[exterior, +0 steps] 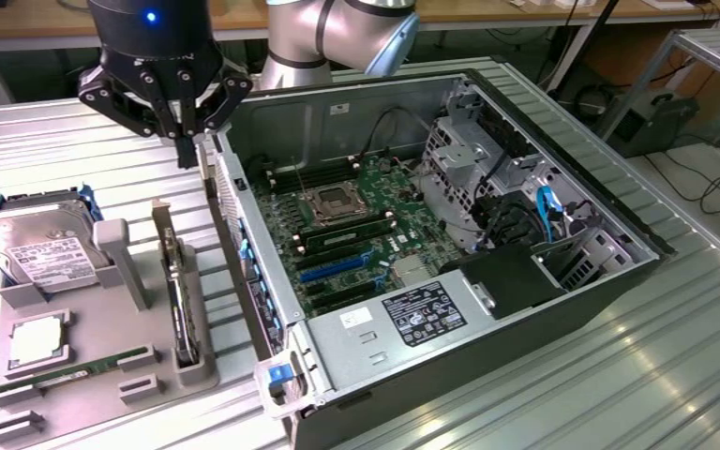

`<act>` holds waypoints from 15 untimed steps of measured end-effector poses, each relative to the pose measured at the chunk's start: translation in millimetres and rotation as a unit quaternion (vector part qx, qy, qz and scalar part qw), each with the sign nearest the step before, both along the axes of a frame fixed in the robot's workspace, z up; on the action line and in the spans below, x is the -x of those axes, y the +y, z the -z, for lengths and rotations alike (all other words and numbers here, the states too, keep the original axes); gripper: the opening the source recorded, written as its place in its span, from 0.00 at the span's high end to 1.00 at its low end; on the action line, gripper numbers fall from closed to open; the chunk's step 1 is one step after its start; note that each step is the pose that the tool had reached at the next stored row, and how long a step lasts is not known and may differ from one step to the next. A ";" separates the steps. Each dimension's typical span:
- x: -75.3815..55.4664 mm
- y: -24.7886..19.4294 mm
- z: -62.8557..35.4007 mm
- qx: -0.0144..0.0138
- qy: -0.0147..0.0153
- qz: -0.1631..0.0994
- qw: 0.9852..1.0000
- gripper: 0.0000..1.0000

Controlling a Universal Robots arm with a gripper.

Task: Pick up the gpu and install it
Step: 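Reach for the gpu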

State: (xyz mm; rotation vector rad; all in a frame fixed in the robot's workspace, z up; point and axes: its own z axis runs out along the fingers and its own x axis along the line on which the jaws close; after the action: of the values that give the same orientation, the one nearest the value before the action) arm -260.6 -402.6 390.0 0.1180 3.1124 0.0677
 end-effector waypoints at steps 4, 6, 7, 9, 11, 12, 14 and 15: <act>3.4 -1.4 1.0 0.000 0.000 0.000 1.000 0.89; 3.5 -1.5 1.1 0.000 0.000 0.000 1.000 0.89; 3.7 -1.7 1.2 0.000 0.000 0.000 1.000 0.89; 3.8 -1.9 1.2 0.000 0.000 0.000 1.000 0.89; 3.8 -2.3 1.5 0.000 0.000 0.000 1.000 0.89; 3.8 -2.5 1.6 0.000 0.000 0.000 1.000 0.89; 3.9 -3.5 1.7 0.000 0.000 0.000 1.000 0.89; 3.9 -4.0 1.8 0.000 0.000 0.000 1.000 0.89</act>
State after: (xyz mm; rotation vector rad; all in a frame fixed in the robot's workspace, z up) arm -264.5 -406.6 388.2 0.1179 3.1125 0.0676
